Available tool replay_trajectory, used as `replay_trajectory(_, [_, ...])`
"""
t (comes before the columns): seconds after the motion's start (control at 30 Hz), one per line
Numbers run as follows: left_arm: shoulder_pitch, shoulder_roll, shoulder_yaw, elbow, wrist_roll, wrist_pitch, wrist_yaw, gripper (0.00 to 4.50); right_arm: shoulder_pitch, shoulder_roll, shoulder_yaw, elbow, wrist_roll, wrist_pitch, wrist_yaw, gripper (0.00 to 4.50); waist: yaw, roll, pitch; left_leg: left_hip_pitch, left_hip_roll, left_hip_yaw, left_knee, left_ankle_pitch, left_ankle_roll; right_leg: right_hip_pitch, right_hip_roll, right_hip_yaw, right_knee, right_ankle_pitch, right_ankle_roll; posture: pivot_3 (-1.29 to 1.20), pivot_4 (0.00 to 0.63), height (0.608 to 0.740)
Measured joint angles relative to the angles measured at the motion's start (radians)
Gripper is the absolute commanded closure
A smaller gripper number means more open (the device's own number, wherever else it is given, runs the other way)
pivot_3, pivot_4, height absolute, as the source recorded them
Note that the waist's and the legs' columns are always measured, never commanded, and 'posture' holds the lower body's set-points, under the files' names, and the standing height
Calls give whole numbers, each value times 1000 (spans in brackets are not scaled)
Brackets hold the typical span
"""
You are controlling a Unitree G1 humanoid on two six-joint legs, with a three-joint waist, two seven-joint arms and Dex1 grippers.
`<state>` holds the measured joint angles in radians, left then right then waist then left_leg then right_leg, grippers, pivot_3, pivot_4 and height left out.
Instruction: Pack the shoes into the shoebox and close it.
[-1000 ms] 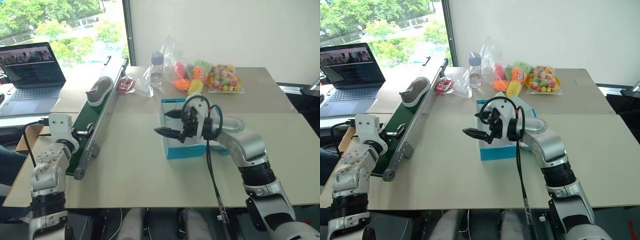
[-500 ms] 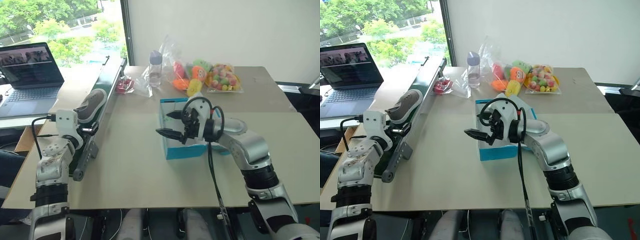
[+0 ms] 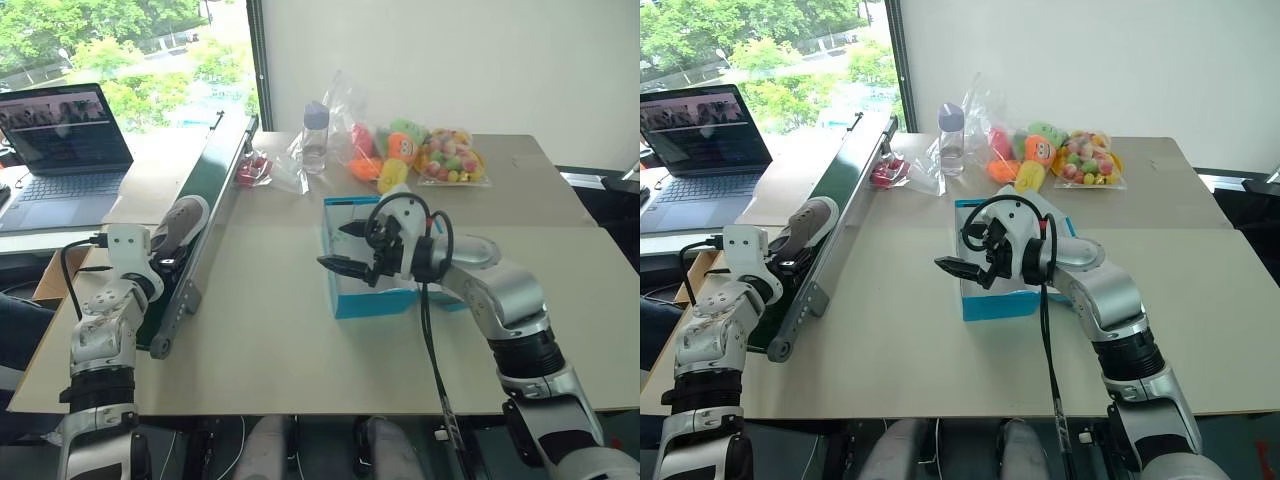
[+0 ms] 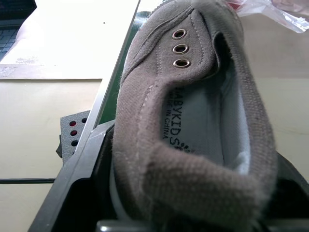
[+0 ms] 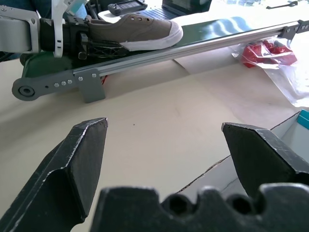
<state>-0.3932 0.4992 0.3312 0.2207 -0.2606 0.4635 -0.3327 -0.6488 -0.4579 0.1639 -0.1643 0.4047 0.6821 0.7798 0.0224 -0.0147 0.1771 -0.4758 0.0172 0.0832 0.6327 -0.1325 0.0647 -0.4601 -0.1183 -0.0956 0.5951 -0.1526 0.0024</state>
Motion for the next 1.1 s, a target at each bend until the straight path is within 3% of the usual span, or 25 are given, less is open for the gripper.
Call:
replay_trajectory(0.17, [-22, -28, -34, -60, -21, 2, -22, 1711, -1, 24, -24, 3, 12, 11, -33, 0, 3, -1, 0, -2, 0, 2, 0, 0, 0, -1, -2, -1, -1, 1, 1, 0, 150, 740])
replay_trajectory(0.3, [-104, -51, -94, -197, -21, 1, -32, 1711, -63, 129, -173, 39, 122, 119, -144, 0, 3, -1, 1, -2, 0, 4, 0, 0, 0, -1, -2, -1, -1, 5, 2, 0, 150, 740])
replay_trajectory(0.47, [-192, -146, -197, -356, -59, 59, -26, 1711, -152, 238, -366, 91, 274, 280, -321, 0, -1, -1, 0, -1, 0, 5, 0, 0, 1, 0, -2, 0, -2, 9, 8, 0, 150, 740])
replay_trajectory(0.6, [-242, -299, -289, -390, -65, 120, 30, 1711, -209, 342, -537, 156, 411, 347, -500, 0, -6, -1, 0, -1, 0, 6, 1, 0, 1, 0, 1, 0, -1, 9, 8, 0, 150, 740])
replay_trajectory(0.83, [-261, -398, -374, -419, -79, 163, 50, 1711, -248, 354, -628, 173, 506, 354, -639, 0, -14, -1, 1, -1, 2, 5, 5, 1, 2, 1, 5, 0, 0, 10, 9, 0, 150, 740])
replay_trajectory(0.93, [-260, -415, -390, -424, -79, 178, 56, 1722, -248, 352, -628, 174, 520, 352, -660, 633, -16, -1, 1, -1, 4, 5, 6, 1, 2, 1, 6, 0, 0, 11, 8, 0, 150, 740])
replay_trajectory(1.1, [-251, -419, -384, -454, -94, 211, 61, 1722, -238, 352, -626, 174, 522, 340, -680, 2325, -18, -1, 1, -1, 4, 5, 6, 1, 2, 1, 6, 0, -1, 12, 7, 0, 150, 740])
